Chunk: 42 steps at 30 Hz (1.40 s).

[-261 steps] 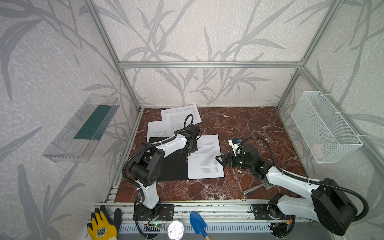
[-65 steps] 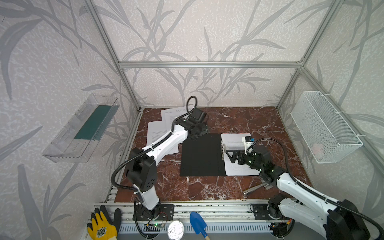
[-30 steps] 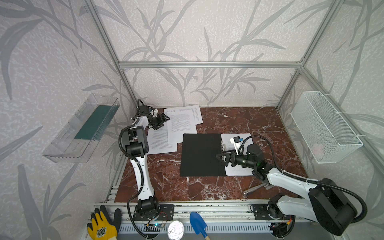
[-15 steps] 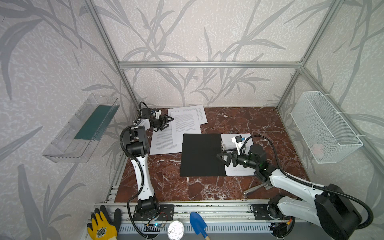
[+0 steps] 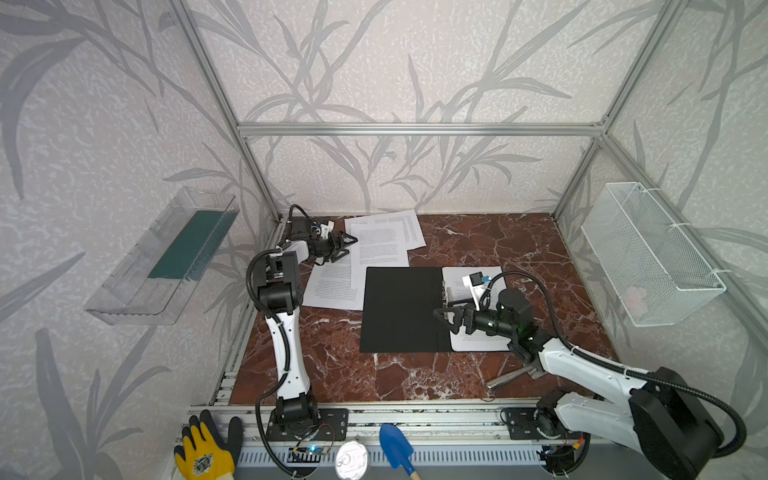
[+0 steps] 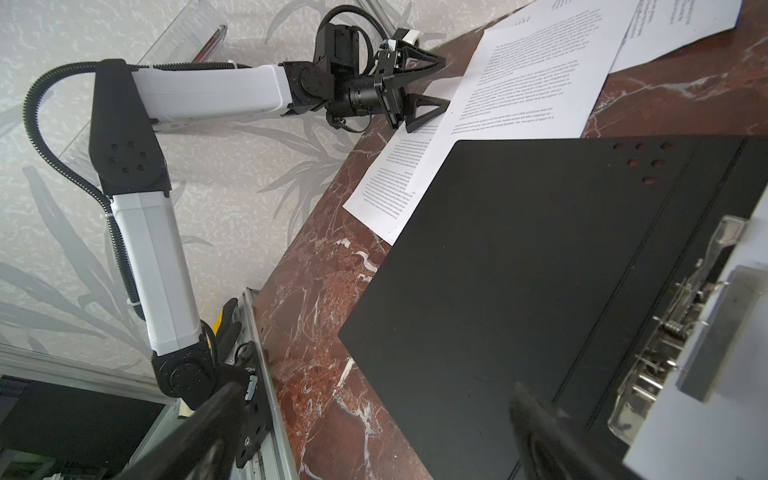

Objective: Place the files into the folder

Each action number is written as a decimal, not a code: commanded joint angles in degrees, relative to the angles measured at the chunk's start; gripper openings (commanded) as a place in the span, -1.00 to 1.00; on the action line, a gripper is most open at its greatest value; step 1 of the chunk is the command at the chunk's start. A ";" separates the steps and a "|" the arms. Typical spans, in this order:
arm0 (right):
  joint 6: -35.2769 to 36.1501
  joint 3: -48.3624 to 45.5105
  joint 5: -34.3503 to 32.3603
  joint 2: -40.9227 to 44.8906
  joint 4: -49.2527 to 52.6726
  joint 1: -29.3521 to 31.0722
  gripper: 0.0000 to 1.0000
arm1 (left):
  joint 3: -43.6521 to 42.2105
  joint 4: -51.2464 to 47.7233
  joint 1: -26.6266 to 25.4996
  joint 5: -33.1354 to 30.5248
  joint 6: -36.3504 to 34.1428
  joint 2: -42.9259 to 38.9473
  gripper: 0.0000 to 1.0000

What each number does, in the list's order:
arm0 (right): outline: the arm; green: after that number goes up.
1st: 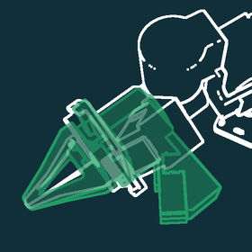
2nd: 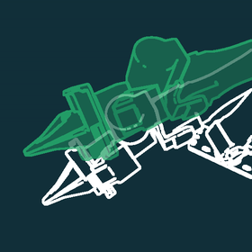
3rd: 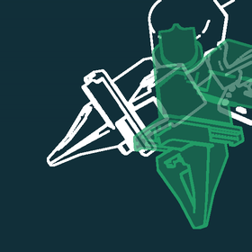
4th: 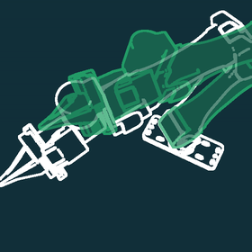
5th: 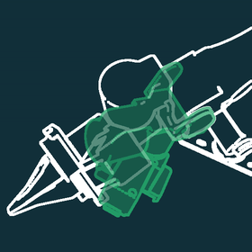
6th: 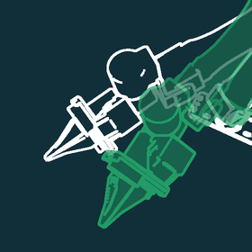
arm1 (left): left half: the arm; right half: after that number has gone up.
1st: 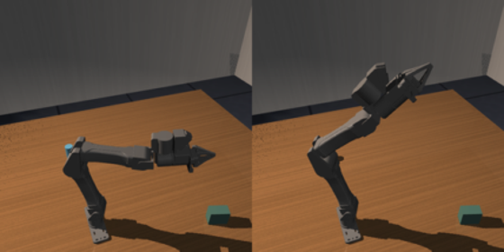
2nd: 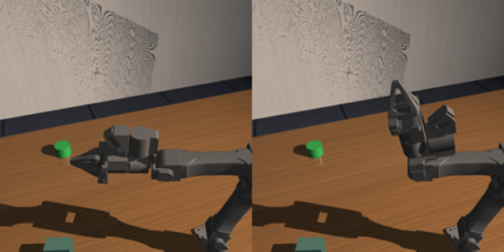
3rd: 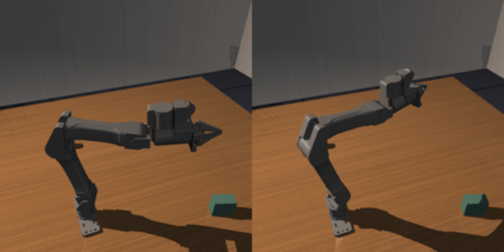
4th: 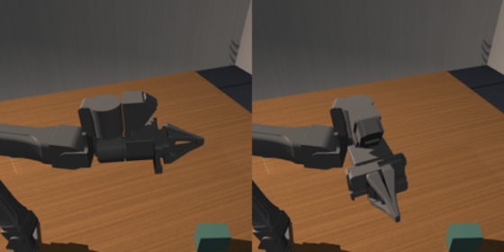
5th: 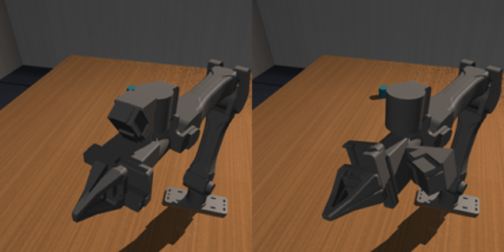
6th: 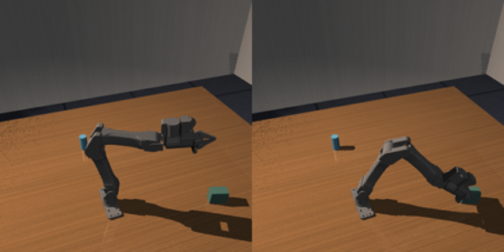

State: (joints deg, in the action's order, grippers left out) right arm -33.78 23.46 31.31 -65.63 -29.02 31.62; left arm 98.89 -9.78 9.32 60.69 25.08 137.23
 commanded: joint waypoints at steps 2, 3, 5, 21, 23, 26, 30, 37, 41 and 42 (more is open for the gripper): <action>1.33 1.15 -0.51 -0.12 0.32 0.07 0.98 | -0.43 0.21 -1.05 2.45 1.00 -1.24 0.62; 1.35 1.23 -0.54 -0.12 0.41 0.09 0.98 | -0.39 0.97 -1.19 3.10 1.72 -1.10 0.62; 1.44 1.32 -0.50 -0.20 0.57 0.05 0.98 | -0.16 1.81 -1.73 3.86 2.25 -1.09 0.61; 1.58 1.42 -1.16 -0.12 1.15 0.03 0.98 | 3.16 -5.22 -3.86 -2.10 -1.66 -0.63 0.22; 1.61 1.42 -1.25 -0.12 1.23 0.11 0.98 | 3.82 -6.50 -3.92 -2.55 -2.07 -0.29 0.07; 1.66 1.45 -1.50 -0.12 1.42 0.08 0.98 | 4.78 -7.89 -4.13 -3.14 -2.20 0.44 -0.22; 1.90 1.41 -1.95 -0.05 1.93 0.04 0.98 | 6.49 -10.31 -4.48 -4.80 -2.24 0.94 -0.52; 2.53 1.41 -3.18 0.59 2.96 0.03 0.98 | 10.91 -16.75 -5.93 -11.51 -3.03 0.50 -1.00; 3.09 1.50 -4.03 0.84 3.82 0.04 0.98 | 10.65 -15.60 -6.03 -13.48 -0.72 -1.79 -1.00; 3.26 1.50 -4.36 1.00 4.07 0.08 0.98 | 10.33 -15.08 -6.14 -13.61 -0.09 -2.83 -1.00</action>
State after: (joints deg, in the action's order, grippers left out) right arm -31.75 23.51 28.21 -65.93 -26.02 31.62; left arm 108.73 -23.59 3.53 49.60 24.10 137.25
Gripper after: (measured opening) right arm 0.990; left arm 0.047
